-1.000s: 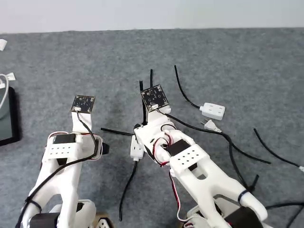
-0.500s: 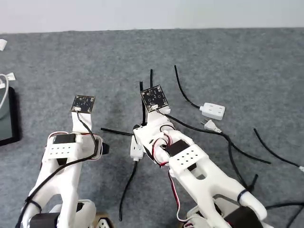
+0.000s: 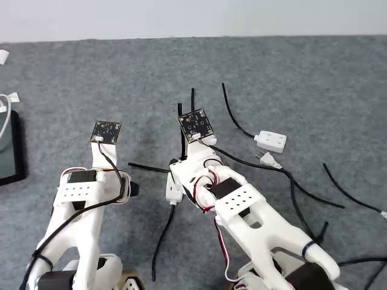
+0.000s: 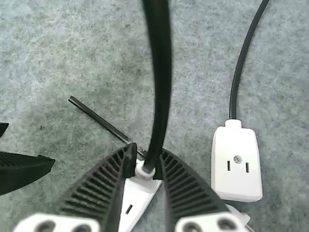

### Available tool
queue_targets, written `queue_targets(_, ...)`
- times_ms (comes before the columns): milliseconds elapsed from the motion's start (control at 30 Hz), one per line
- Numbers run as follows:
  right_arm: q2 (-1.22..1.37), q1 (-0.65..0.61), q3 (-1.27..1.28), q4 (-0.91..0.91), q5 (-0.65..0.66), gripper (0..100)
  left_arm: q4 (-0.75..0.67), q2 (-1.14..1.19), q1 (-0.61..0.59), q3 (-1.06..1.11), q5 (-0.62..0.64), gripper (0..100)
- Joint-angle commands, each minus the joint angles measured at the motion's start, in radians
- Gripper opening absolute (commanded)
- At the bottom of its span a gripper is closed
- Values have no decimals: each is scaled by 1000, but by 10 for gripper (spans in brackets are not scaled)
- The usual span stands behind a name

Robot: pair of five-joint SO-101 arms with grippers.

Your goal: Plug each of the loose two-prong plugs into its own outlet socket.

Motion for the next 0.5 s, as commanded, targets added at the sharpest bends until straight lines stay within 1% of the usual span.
queue_targets(0,-1,-24,-34,-8,8,8,-20,0,-6,-47,-8,251)
queue_targets(467,68,-24,-61,-31,8,8,-20,3,-6,-47,-8,251)
